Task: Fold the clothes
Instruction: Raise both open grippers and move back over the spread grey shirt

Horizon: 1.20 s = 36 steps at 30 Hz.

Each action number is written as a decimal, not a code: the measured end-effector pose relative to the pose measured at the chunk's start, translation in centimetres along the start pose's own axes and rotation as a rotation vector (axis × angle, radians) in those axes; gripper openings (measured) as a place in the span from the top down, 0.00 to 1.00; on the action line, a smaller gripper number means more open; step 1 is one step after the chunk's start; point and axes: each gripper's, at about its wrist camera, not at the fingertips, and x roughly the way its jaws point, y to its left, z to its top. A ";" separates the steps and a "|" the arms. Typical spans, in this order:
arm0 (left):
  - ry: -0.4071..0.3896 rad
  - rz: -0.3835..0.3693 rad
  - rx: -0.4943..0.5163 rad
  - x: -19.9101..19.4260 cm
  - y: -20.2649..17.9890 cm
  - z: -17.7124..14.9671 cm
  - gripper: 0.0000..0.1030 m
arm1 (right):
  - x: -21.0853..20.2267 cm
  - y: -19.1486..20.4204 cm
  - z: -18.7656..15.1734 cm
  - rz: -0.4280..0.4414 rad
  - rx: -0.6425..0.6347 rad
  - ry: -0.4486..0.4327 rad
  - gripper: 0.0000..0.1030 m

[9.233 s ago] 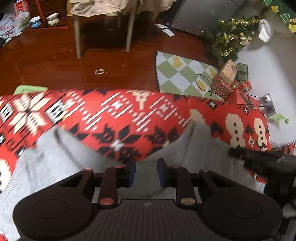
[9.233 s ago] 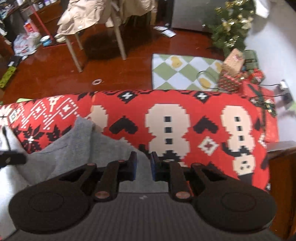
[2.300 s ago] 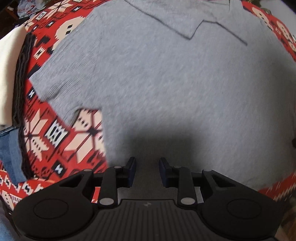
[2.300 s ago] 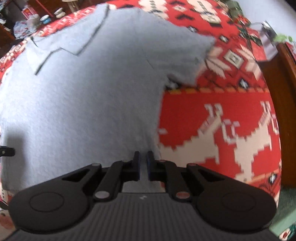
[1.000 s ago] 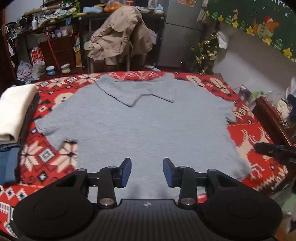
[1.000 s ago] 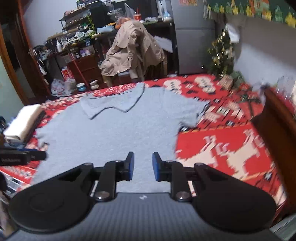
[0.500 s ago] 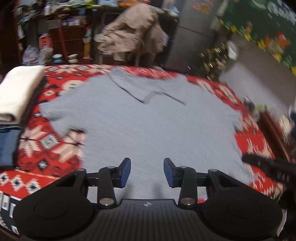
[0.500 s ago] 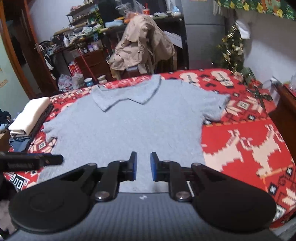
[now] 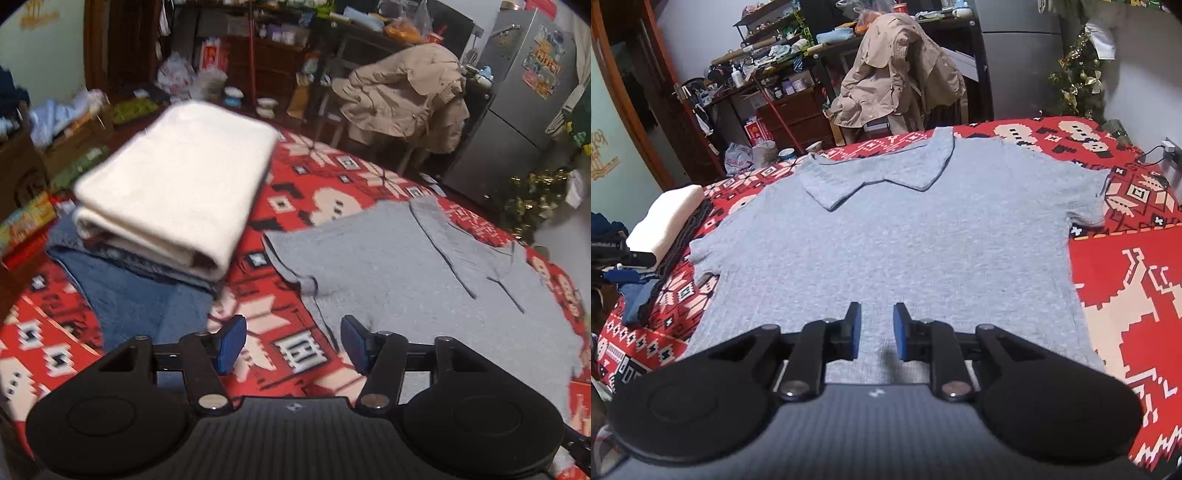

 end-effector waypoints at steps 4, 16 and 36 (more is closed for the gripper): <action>0.073 -0.080 0.014 0.0 -0.4 -2.1 0.47 | -0.8 -1.5 0.1 -0.020 0.015 0.025 0.78; 0.259 -0.192 0.104 -0.4 -4.0 -7.9 0.76 | -6.9 -7.5 -1.9 -0.114 0.095 0.026 0.74; 0.313 -0.166 0.153 -1.3 -4.5 -9.6 0.76 | -9.3 -11.0 -3.6 -0.138 0.169 0.027 0.69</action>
